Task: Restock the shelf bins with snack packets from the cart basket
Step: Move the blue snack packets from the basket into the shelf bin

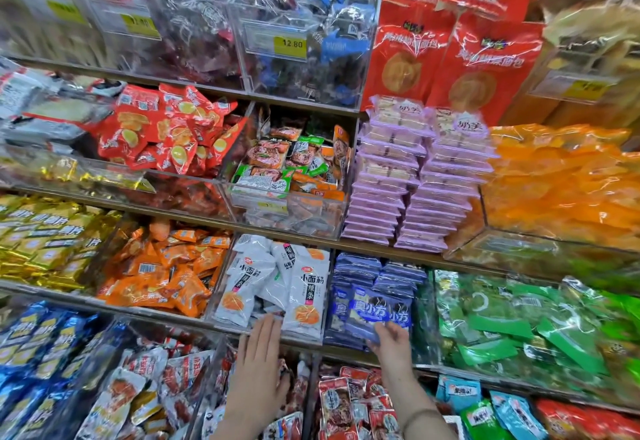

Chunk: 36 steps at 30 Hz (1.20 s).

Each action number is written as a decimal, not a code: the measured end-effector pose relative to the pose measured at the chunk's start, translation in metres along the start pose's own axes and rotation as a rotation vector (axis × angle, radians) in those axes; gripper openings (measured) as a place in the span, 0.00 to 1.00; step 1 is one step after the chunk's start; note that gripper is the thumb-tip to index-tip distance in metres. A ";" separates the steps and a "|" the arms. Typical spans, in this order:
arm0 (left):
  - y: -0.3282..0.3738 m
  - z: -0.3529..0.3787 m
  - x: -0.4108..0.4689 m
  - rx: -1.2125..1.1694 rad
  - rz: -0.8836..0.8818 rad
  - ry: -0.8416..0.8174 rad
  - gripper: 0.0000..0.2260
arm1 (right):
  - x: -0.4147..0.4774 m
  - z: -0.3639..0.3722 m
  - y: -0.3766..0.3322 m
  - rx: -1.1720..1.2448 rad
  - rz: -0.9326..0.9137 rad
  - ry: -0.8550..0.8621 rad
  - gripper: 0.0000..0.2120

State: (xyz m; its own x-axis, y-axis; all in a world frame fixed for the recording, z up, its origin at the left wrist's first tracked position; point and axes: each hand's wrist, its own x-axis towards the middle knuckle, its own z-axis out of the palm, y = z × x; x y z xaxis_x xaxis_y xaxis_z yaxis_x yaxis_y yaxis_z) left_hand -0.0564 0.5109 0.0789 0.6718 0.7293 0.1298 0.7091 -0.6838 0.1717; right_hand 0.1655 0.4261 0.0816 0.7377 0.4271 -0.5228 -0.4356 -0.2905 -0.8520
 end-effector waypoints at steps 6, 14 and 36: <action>-0.004 0.009 -0.001 -0.041 0.010 -0.064 0.50 | 0.022 0.024 0.006 -0.893 -0.202 -0.082 0.19; 0.001 0.008 -0.001 0.061 -0.029 -0.089 0.49 | 0.030 0.043 -0.009 -0.836 -0.096 -0.101 0.28; 0.088 0.023 -0.100 -0.750 -0.430 -0.275 0.05 | -0.068 -0.130 0.066 -0.658 -0.070 -0.301 0.03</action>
State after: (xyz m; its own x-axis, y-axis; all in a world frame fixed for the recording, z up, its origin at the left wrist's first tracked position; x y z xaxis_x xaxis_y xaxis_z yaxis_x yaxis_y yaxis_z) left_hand -0.0564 0.3772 0.0585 0.4765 0.8212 -0.3140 0.6499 -0.0886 0.7548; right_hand 0.1532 0.2668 0.0642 0.5373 0.6530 -0.5339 0.0774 -0.6685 -0.7397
